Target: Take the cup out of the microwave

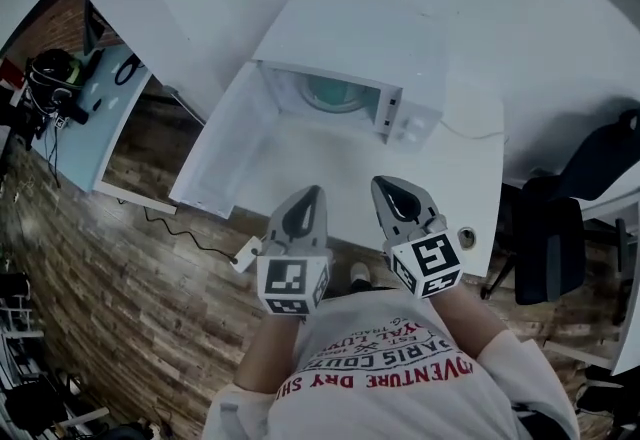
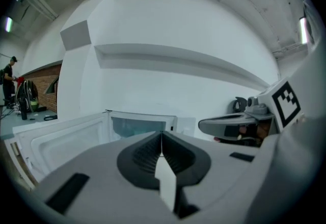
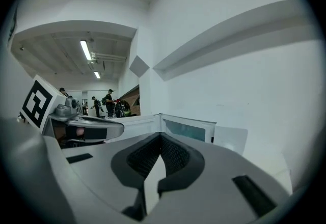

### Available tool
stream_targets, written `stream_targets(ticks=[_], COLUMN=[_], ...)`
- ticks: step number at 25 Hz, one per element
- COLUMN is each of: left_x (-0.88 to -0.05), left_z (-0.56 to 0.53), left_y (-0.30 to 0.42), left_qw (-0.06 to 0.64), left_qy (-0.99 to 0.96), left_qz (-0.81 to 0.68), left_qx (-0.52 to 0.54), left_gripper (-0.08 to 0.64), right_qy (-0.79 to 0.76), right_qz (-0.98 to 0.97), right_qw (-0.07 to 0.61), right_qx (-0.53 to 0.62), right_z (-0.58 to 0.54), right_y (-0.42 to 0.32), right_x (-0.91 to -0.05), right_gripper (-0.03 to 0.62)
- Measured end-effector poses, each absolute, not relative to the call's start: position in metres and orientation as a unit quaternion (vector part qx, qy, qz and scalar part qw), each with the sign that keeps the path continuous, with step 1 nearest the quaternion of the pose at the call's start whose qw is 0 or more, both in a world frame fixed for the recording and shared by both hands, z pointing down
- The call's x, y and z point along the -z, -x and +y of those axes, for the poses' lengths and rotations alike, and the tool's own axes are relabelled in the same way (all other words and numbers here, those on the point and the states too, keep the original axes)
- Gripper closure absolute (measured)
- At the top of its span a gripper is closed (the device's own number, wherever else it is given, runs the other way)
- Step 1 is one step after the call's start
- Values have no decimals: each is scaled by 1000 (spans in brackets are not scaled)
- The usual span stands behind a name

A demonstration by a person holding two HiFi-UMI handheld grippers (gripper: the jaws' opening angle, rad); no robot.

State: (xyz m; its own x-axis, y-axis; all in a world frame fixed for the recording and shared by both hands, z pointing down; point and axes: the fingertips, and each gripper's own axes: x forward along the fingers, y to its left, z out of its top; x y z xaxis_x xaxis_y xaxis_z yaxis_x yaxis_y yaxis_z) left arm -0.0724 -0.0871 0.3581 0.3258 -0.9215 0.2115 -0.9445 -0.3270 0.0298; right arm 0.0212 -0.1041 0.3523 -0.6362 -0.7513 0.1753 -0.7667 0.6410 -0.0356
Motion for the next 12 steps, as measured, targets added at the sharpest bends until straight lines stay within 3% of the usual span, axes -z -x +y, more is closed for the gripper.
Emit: stream_targets(ticks=[12], left_x=[-403], left_z=[-179], left_y=[65], left_qw=[119], left_qy=[-803], left_qz=[-577], left_qx=[-89], left_gripper=[553], right_qy=[-448], right_qz=[-888], right_qw=[91], right_qx=[-53], right_z=[-197], right_y=[-39], right_x=[-386], right_gripper=[588])
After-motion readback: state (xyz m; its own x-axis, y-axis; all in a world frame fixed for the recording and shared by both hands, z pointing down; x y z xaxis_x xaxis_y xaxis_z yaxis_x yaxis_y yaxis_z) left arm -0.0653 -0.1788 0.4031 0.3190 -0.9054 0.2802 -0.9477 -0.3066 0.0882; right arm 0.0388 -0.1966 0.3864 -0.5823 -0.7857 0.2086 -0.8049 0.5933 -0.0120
